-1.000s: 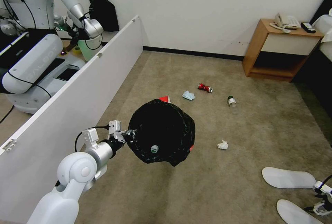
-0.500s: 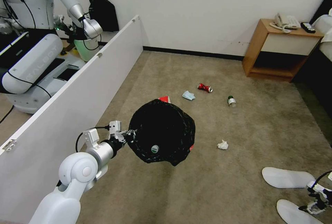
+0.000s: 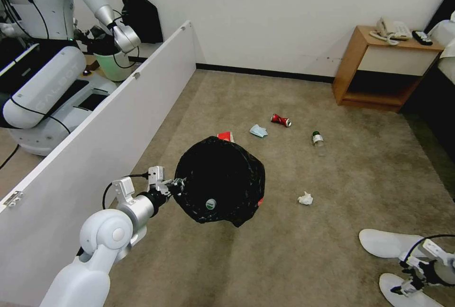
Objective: Pick up the trash bin and place the garbage on the floor into it.
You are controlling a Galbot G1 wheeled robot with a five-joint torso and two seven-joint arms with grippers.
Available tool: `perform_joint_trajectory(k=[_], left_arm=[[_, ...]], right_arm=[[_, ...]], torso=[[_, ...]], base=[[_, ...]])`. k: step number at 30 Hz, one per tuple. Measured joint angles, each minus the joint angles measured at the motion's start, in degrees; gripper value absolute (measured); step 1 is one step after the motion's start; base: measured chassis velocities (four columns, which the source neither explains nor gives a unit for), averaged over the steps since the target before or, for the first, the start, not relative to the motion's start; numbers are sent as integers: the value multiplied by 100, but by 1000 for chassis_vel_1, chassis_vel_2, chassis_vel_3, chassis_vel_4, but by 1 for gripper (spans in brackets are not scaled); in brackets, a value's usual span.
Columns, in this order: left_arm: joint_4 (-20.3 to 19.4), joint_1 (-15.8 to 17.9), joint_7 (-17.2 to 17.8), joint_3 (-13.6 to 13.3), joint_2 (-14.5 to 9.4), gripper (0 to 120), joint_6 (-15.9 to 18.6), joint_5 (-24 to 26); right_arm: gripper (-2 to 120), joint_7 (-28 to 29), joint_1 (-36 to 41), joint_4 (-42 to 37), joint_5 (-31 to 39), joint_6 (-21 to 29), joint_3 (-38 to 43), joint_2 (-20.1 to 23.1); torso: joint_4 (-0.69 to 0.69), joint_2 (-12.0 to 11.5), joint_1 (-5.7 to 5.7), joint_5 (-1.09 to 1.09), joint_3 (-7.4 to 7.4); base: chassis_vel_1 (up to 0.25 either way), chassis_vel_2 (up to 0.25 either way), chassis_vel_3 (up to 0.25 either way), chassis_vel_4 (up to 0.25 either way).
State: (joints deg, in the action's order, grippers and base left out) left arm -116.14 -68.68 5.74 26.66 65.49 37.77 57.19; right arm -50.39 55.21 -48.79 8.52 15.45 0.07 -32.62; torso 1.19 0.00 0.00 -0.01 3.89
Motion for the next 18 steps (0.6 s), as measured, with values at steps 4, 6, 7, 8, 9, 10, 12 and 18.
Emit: perform_joint_trajectory(k=[4,6,7,8,9,10,12,18], left_arm=[[17,21,0,15,10,0,0,0],[31,28,7,25,23,0,-3,0],[31,28,7,25,23,0,-3,0],[37,29,11,26,38,0,-3,-3],[40,28,13,26,54,0,-4,-14],[40,28,13,26,54,0,-4,-14],[42,15,16,25,92,0,-4,-48],[39,-38,23,13,154,0,-4,-125]], right_arm=[[100,-45,-70,104,-164,-45,-55,-141],[100,-69,-129,219,-314,-99,-61,-269],[100,-69,-129,219,-314,-99,-61,-269],[100,-85,-159,279,-392,-122,-48,-332],[100,-92,-175,322,-448,-139,-33,-378],[100,-92,-175,322,-448,-139,-33,-378],[99,-132,-220,446,-566,-202,3,-489],[99,-152,-286,620,-651,-304,36,-610]], torso=[[0,0,0,0,0],[2,2,-1,-19,-1],[2,2,-1,-19,-1],[2,3,-1,-24,-2],[4,4,-1,-27,-3],[4,4,-1,-27,-3],[3,7,-2,-31,-4],[2,8,-2,-33,-4]], base=[[0,0,0,0],[0,0,0,0],[0,0,0,0],[0,0,0,0],[0,0,0,0],[0,0,0,0],[0,0,0,0],[0,0,0,0]])
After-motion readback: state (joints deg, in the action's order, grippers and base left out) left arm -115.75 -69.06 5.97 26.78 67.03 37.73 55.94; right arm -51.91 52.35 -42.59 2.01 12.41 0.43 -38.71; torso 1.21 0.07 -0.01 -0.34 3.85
